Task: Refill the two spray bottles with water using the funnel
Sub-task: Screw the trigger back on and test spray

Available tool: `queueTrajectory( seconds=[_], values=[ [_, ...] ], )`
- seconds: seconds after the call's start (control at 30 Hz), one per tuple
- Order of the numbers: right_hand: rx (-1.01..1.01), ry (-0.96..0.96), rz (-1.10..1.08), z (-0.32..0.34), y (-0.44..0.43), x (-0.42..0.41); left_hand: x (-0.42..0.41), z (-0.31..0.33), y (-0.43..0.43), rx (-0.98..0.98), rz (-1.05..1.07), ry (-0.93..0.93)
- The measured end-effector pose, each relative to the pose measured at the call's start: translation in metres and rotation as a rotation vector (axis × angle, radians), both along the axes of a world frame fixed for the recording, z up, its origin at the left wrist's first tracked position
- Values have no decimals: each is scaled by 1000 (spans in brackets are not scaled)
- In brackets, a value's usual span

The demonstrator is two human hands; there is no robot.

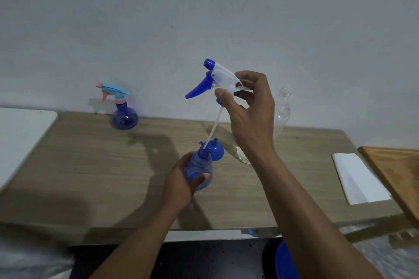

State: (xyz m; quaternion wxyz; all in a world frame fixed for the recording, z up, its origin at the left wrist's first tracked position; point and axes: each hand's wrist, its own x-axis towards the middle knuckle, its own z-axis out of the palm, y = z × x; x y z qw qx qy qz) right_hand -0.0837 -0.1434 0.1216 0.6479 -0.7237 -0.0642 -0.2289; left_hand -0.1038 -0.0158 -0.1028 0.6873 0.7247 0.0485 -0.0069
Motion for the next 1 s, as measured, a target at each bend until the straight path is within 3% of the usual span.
queueTrajectory(
  seconds=[0.4,0.53,0.7,1.0],
  values=[
    [-337,323,195,-109,-3,5,-2,7,-6,145,33,18],
    [-428,298,203,-116,-8,9,-3,4,-4,115,34,40],
    [-695,132,219,-119,-11,12,-4,6,-5,113,41,26],
    [-768,152,197,-120,-16,6,-4,2,-5,49,35,35]
  ],
)
